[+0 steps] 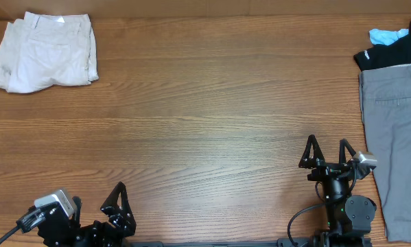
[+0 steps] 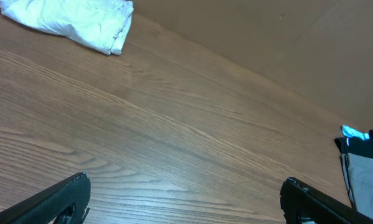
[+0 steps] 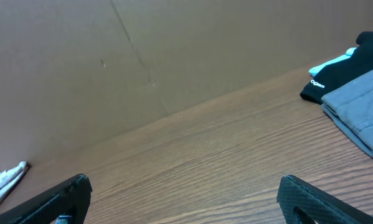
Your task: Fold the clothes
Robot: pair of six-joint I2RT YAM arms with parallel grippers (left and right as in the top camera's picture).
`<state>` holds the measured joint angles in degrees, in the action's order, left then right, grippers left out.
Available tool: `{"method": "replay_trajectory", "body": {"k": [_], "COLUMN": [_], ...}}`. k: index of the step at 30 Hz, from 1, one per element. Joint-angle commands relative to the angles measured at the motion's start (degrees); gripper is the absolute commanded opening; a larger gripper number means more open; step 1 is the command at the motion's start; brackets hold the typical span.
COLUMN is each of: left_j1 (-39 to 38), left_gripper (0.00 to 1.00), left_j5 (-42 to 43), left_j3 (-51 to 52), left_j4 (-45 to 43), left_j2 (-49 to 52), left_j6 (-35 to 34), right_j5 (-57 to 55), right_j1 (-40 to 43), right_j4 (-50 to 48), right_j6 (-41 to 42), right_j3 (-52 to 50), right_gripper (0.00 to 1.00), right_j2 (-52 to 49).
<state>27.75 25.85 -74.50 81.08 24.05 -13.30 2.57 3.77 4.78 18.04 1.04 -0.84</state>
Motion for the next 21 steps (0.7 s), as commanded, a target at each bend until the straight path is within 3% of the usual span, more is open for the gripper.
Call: {"method": "replay_trajectory", "body": {"k": [1,16,21], "left_j1": [-0.28,-0.28,-0.28], "left_gripper": [1.00,1.00,1.00], "left_j5": [-0.37,-0.39,-3.93], "left_j3": [0.11,0.11,0.15], "left_j4": [-0.04,0.07,0.92], "left_j2": [0.04,0.04,0.04], "left_j6": [0.90,0.90,0.44], "right_j5": [0.11,0.11,0.11], "right_j1": [0.55,0.55,0.55], "right_j4": [-0.20,-0.20,-0.17], "right_j6": [-0.50,-0.50,-0.50], "right_j3": [-0.57,-0.59,-0.59], "right_gripper": [1.00,1.00,1.00], "right_j2": [0.68,0.68,0.68]}}
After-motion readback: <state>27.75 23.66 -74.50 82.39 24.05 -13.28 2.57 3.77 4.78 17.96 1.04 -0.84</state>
